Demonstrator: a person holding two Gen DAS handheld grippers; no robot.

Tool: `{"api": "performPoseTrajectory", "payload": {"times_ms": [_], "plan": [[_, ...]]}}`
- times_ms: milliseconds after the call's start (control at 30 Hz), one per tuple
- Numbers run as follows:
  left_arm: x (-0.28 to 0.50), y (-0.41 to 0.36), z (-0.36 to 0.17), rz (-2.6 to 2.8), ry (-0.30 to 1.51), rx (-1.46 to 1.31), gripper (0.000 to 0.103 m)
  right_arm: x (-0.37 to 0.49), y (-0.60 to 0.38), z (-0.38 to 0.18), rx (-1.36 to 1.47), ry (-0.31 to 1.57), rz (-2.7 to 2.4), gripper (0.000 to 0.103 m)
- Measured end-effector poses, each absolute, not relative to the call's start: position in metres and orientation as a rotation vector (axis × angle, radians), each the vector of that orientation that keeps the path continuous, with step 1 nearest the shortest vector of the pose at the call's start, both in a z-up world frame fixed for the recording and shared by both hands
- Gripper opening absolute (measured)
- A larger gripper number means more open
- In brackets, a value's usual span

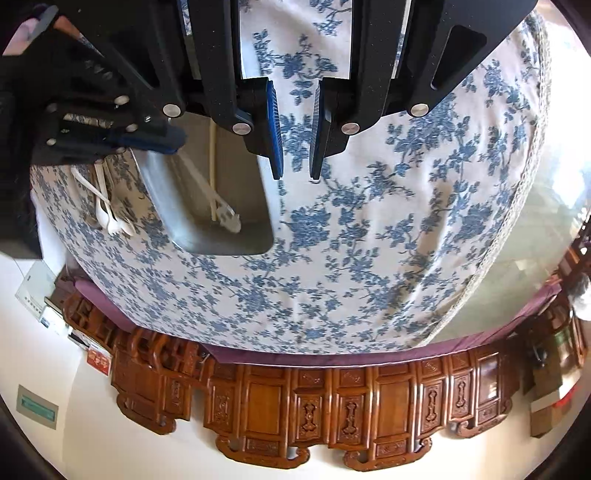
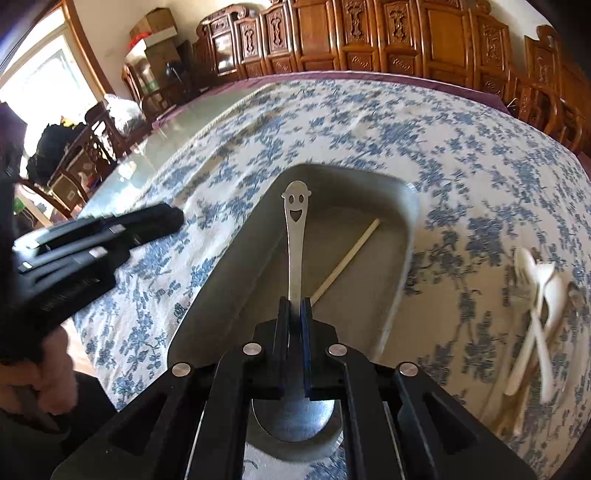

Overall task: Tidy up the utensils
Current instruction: 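Lower the smiley-face spoon into the grey box and open the right gripper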

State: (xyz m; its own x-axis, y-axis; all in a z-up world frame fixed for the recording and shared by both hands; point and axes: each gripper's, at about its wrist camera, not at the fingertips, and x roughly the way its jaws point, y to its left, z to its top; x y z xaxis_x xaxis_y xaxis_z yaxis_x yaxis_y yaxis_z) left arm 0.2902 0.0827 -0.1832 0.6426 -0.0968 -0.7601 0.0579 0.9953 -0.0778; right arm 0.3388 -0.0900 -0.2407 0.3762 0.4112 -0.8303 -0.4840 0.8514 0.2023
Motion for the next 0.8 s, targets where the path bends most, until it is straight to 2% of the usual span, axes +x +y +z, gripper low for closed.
{"api": "performPoseTrajectory", "payload": {"times_ms": [267,500,667,800], "plan": [[0.287,0.086,-0.178,-0.074,0.866,-0.045,0.013,0.337,-0.080,-0.255,-0.168,1.038,0.555,0.008],[0.282,0.080,-0.172,-0.077,0.857,-0.034,0.013,0.331,-0.096,-0.237,-0.128,0.980,0.557,0.008],[0.278,0.065,-0.168,-0.106,0.846,-0.031,0.024,0.319,-0.133,-0.214,-0.125,0.916,0.523,0.008],[0.280,0.044,-0.168,-0.152,0.851,-0.021,0.027,0.314,-0.173,-0.201,-0.136,0.890,0.453,0.008]]}}
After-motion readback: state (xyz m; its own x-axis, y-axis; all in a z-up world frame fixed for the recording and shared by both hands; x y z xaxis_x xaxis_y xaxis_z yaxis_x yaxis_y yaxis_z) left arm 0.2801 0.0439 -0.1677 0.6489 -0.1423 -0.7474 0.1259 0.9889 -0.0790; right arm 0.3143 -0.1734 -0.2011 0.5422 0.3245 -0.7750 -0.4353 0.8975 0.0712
